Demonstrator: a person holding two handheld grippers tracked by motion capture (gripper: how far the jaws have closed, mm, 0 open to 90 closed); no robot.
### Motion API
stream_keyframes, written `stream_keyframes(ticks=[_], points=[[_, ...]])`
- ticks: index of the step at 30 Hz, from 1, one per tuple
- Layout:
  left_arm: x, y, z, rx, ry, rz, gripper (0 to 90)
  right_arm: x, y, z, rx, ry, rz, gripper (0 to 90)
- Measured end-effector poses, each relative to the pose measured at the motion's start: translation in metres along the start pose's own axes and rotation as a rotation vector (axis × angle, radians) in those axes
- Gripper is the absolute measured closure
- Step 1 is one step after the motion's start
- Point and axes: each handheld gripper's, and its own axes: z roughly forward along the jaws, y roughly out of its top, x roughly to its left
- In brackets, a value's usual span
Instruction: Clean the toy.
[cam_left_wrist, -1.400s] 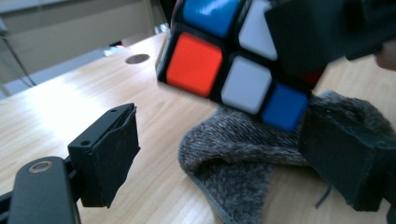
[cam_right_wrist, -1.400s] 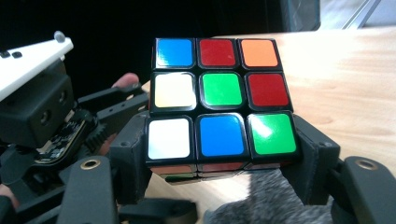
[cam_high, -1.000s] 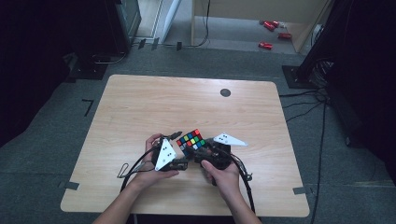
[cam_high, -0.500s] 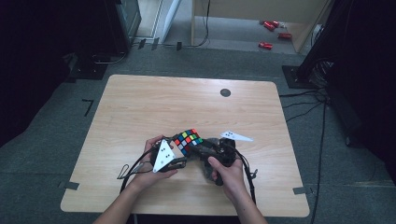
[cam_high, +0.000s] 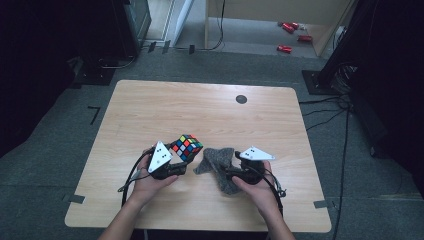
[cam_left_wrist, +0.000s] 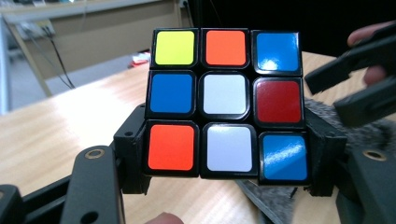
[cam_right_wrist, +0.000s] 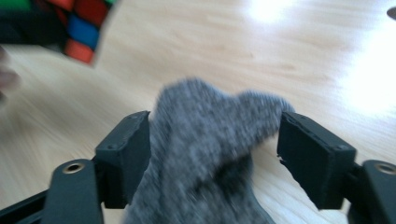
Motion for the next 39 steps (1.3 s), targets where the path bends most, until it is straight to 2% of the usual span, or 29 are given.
stream_keyframes(ticks=[2,5,6,7,8,9,11,13,16,18,22,24,30,34,36,38,39], points=[[0.000,-0.002,0.001,0.029,-0.032,-0.019,34.9,0.000,-0.005,0.002,0.021,-0.011,-0.020,31.8],[-0.002,-0.005,0.007,0.060,-0.057,-0.009,34.9,0.003,-0.018,0.009,0.039,0.003,-0.016,37.4],[-0.002,-0.005,0.009,0.064,-0.073,-0.013,34.9,0.005,-0.021,0.014,0.071,0.004,-0.032,37.9],[-0.002,-0.006,0.010,0.064,-0.081,-0.017,34.9,0.006,-0.023,0.017,0.101,-0.014,-0.058,41.4],[-0.002,-0.006,0.011,0.067,-0.089,-0.018,34.8,0.006,-0.025,0.020,0.120,-0.034,-0.070,46.1],[-0.001,-0.007,0.012,0.065,-0.100,-0.028,34.9,0.005,-0.027,0.022,0.129,-0.033,-0.069,50.3],[0.002,-0.008,0.015,0.075,-0.101,-0.044,34.9,0.002,-0.027,0.023,0.115,-0.030,-0.050,60.9],[0.006,-0.010,0.018,0.090,-0.095,-0.055,34.9,-0.001,-0.024,0.021,0.089,-0.053,-0.048,69.8],[0.009,-0.011,0.020,0.106,-0.089,-0.063,34.8,-0.008,-0.020,0.017,0.031,-0.066,-0.004,74.2],[0.010,-0.011,0.022,0.110,-0.098,-0.060,34.8,-0.012,-0.017,0.013,-0.005,-0.074,-0.003,74.9],[0.005,-0.009,0.025,0.124,-0.114,-0.028,34.9,-0.014,-0.008,0.003,-0.099,-0.040,0.035,75.8],[0.001,-0.009,0.026,0.130,-0.124,-0.015,34.8,-0.013,-0.001,-0.003,-0.135,-0.005,0.062,75.9],[-0.009,-0.007,0.026,0.133,-0.170,0.030,34.9,0.004,0.016,-0.014,-0.228,0.108,0.091,75.7],[-0.024,-0.005,0.028,0.141,-0.199,0.096,34.9,0.019,0.026,-0.017,-0.256,0.199,0.108,75.5],[-0.031,-0.004,0.030,0.125,-0.232,0.118,34.9,0.024,0.028,-0.016,-0.261,0.226,0.123,75.2],[-0.036,0.000,0.030,0.107,-0.250,0.136,34.8,0.025,0.025,-0.012,-0.247,0.227,0.137,75.2],[-0.038,0.001,0.031,0.113,-0.242,0.150,34.9,0.024,0.022,-0.010,-0.243,0.219,0.146,75.1]])
